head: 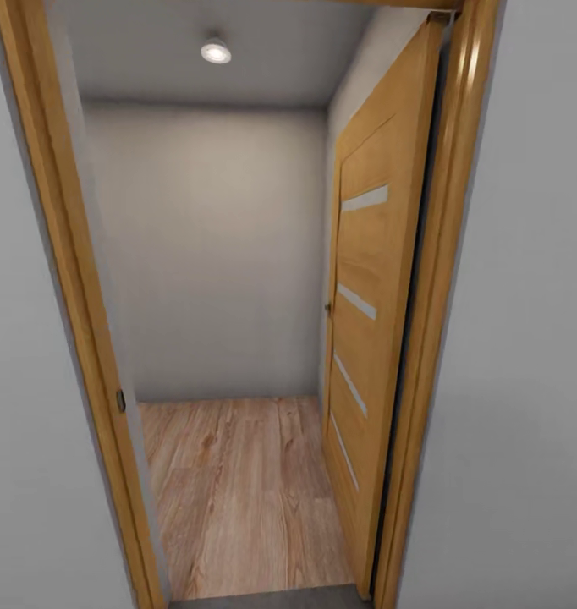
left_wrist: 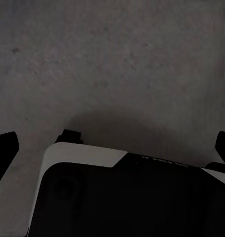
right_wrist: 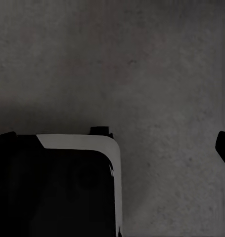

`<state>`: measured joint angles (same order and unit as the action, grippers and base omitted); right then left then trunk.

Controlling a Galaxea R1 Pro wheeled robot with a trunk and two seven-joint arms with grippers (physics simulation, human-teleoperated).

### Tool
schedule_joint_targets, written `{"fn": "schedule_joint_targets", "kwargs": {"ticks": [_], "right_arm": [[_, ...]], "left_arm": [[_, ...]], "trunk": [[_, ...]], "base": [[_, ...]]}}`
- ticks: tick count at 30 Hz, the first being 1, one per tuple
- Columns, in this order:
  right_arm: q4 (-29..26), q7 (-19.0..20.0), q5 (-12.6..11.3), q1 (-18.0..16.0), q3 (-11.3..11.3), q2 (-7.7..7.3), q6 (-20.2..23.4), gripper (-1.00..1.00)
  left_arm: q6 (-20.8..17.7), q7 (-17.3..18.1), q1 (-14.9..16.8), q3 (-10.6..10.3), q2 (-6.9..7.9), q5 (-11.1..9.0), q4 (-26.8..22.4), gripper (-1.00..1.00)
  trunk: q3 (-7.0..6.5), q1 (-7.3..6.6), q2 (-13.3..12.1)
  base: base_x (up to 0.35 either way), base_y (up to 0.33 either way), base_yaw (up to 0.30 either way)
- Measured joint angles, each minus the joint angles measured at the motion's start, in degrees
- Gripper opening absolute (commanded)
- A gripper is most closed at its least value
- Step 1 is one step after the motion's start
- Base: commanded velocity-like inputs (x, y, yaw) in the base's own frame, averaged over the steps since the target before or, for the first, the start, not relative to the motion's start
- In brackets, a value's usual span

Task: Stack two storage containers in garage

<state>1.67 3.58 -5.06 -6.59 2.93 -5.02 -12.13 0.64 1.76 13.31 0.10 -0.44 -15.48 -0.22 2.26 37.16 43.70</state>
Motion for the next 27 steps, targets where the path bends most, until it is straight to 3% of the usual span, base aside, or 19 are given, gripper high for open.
{"fn": "schedule_joint_targets", "kwargs": {"ticks": [4, 13, 27], "right_arm": [[0.0, -0.1, 0.2, 0.0, 0.0, 0.14, 0.0, 1.0], [0.0, -0.1, 0.6, 0.0, 0.0, 0.03, 0.0, 1.0], [0.0, -0.2, 0.7, 0.0, 0.0, 0.03, -0.2, 1.0]], "left_arm": [[0.0, 0.0, 0.0, 0.0, 0.0, 0.0, 0.0, 1.0], [0.0, 0.0, 0.0, 0.1, 0.06, -0.3, 0.0, 1.0], [0.1, -0.3, 0.0, 0.1, 0.19, -0.5, 0.1, 1.0]], "trunk": [[0.0, 0.0, 0.0], [0.0, 0.0, 0.0], [0.0, 0.03, 0.0]], "base": [[0.285, -0.181, 0.068], [0.269, -0.155, 0.244], [0.038, -0.004, 0.268]]}}
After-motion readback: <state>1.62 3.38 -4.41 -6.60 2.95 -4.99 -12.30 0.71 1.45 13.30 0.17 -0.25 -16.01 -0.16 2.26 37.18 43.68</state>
